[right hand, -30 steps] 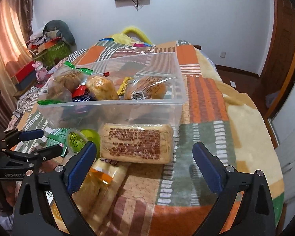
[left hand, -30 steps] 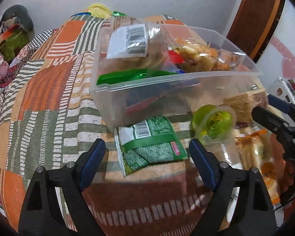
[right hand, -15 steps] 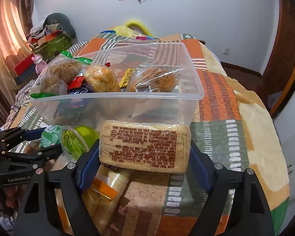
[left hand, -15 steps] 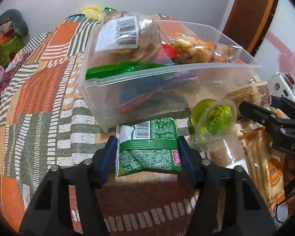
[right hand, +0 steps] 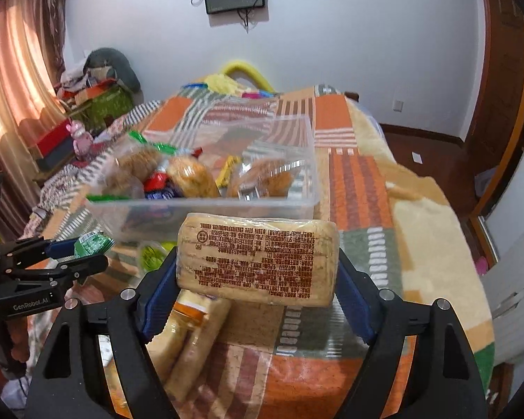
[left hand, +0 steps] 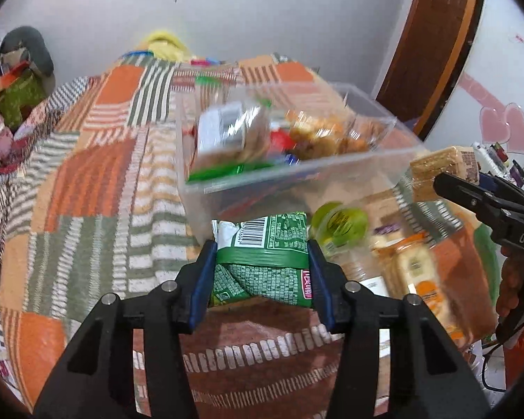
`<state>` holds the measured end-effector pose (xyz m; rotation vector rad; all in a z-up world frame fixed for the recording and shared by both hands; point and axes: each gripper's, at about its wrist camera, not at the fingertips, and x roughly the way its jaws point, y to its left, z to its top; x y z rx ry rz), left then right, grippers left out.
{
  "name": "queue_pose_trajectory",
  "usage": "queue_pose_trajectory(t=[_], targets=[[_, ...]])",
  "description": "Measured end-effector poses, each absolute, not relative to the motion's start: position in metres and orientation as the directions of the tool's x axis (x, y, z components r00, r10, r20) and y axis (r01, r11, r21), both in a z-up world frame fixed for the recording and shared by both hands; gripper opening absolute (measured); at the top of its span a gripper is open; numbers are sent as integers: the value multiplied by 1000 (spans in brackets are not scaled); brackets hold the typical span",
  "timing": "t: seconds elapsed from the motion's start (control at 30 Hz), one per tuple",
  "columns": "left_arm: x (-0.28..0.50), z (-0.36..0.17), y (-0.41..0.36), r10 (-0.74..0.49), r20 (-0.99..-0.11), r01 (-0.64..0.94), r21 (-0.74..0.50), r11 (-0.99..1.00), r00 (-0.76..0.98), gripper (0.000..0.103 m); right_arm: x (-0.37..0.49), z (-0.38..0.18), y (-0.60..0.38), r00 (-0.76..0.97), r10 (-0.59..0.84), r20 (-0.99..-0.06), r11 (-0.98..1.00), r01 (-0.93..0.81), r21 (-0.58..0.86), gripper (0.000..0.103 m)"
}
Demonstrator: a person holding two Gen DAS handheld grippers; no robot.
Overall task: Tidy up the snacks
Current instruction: 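Drop the green bag into the clear box while right tool drops cake bar in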
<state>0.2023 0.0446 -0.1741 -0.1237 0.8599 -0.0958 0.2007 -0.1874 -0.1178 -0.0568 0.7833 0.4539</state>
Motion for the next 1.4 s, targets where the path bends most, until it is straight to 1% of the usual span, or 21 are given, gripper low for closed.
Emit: queue_pose_trajectory(t=[0.23,0.4,0.53,0.7,0.87,1.07,1.23,1.3,1.4], targets=[[202,-127,45,-121,-675,53,-120,991,728,50,206,-92,-185,669,395,-630,900,-419,119,79],[221,-109,42,-119,-643,63,-109,992,757,50,219,-79,-178,694,400,-598,900,-421,112,79],[244,-108,39,-110,-645,62,-97,993,756,50,231,-76,-169,700,411,-585,897,-426,120,79],[274,-112,40,-115,-655,62,-104,993,747,50,257,-77,-154,681,427,-595,888,-439,134,79],[303,-119,41,-104,-667,63,-85,994,738,50,275,-83,-146,660,432,-615,886,-437,153,79],[331,-130,39,-110,-683,69,-88,994,722,50,291,-97,-136,639,411,-650,889,-440,128,79],[346,-137,35,-95,-697,60,-75,995,711,52,301,-107,-134,612,401,-682,886,-447,119,79],[349,-140,36,-91,-699,60,-69,996,710,55,303,-110,-134,605,395,-691,888,-444,118,79],[351,-143,40,-111,-706,58,-98,993,700,57,304,-113,-137,591,400,-701,886,-444,132,80]])
